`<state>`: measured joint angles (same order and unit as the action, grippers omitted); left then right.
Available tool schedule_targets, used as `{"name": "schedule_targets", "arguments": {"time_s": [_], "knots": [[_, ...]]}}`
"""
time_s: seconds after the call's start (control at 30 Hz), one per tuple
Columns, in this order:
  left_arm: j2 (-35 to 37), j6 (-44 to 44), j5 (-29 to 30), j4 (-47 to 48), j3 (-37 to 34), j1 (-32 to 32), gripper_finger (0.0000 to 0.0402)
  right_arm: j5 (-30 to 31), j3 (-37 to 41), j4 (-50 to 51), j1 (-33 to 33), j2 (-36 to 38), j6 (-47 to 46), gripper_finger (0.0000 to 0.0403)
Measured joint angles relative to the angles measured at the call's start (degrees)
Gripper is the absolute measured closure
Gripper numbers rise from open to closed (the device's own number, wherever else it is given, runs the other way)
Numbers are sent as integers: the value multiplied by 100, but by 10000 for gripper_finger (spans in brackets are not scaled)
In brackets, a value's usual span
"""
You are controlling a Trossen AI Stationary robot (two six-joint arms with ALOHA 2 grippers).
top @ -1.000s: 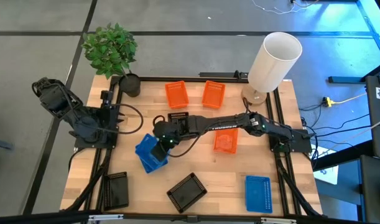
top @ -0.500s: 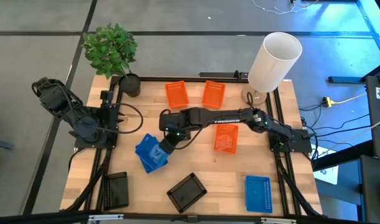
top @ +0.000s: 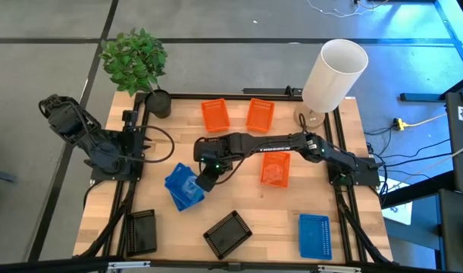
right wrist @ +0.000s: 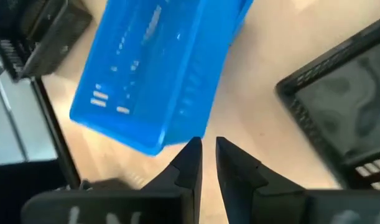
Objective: Stack baskets by color
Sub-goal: Stack the top right blue bin on top of the top left blue bin
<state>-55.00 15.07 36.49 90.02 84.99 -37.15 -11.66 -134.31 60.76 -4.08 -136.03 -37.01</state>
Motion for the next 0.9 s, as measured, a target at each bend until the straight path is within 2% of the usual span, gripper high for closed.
{"name": "schedule_targets", "arguments": {"time_s": [0.2, 0.4, 0.73, 0.9], "knots": [[2, -5, 4, 0, 0, -2, 325, -606, 1, -411, -27, -82, 278, 357], [2, -14, 43, 0, 0, -2, 325, -897, 1, -920, -39, -120, 437, 357], [1, -12, 45, 0, 1, -2, 325, -711, 1, -848, 11, -120, 448, 357], [2, -9, 10, 0, 0, -2, 325, -555, -2, -1415, 13, -130, 921, 357]]}}
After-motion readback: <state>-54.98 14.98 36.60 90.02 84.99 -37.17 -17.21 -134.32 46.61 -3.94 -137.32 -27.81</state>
